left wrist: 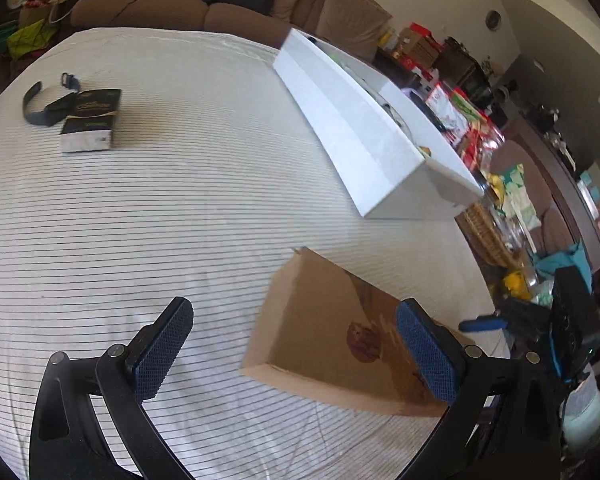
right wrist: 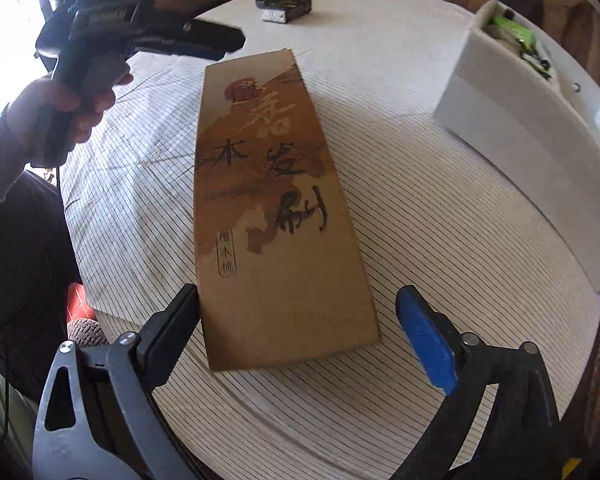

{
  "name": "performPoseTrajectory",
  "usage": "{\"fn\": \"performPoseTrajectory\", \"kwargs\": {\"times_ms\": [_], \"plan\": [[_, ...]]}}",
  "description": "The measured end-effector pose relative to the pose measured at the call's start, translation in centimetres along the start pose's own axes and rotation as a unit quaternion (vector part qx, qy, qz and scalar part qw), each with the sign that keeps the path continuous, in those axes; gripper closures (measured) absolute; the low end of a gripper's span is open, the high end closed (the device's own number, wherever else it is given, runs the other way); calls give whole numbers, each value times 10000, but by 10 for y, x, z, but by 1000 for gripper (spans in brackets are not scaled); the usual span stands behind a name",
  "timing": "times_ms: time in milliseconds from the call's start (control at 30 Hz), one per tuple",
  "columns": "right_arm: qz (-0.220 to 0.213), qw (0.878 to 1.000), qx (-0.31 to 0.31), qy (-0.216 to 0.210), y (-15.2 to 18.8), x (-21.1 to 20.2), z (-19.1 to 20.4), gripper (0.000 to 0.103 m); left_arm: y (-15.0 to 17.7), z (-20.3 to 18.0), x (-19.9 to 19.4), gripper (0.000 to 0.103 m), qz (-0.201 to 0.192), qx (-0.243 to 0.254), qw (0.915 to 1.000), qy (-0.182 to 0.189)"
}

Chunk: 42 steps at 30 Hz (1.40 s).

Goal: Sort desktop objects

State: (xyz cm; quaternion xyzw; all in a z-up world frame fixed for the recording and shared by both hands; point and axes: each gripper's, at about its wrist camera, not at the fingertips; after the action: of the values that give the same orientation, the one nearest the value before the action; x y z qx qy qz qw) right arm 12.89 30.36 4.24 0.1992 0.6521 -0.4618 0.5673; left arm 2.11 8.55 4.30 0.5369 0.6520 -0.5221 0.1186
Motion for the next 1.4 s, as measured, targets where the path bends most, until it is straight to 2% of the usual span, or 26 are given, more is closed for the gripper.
{"fn": "performPoseTrajectory", "kwargs": {"times_ms": [100,200,267,367,433,533,633,700,867,967,1000,1100,1233,1400], "plan": [[-246,9987,446,83,20,-20,-20,4,4,-23,15,0,312,237,9991,-186],[-570,9935,970,-179,36,-30,-37,4,10,-37,20,0,426,278,9978,-430],[-675,9894,1264,-218,45,-30,-42,4,17,-44,18,0,474,203,9978,-424],[-912,9811,1545,-722,58,-30,-42,4,29,-56,13,0,565,75,9978,-340],[-976,9776,1640,-889,65,-31,-46,4,40,-68,11,0,684,144,9973,-236],[-953,9765,1721,-882,72,-27,-51,4,56,-91,9,0,949,606,9934,-234],[-1024,9743,1787,-912,76,-28,-56,4,66,-106,5,0,1036,1251,9855,-482],[-1038,9738,1792,-942,78,-29,-58,4,67,-110,7,0,1099,1515,9804,-621],[-884,9828,1474,-671,71,-17,-46,4,67,-117,26,0,1179,2059,9665,-976],[-809,9883,1210,-453,67,-11,-37,7,66,-115,33,0,1234,2212,9626,-966],[-788,9896,1136,-387,66,-9,-35,14,65,-114,34,0,1228,2217,9627,-951],[-755,9920,1006,-86,64,-6,-32,19,64,-116,36,0,1087,2232,9631,-1042],[-786,9913,1052,91,65,-11,-33,20,65,-124,32,0,898,2222,9644,-1115],[-1013,9892,1003,349,66,-37,-30,19,55,-137,13,0,630,2205,9679,-1030]]}}
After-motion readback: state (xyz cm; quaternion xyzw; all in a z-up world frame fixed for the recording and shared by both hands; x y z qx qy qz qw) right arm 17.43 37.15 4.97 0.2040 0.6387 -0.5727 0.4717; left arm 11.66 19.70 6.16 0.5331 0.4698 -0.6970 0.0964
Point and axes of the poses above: each gripper's, at about its wrist camera, not at the fingertips, and x roughly the way its jaws point, z to its left, y to its underside, and after that the axes turned 2 degrees about x, right-handed
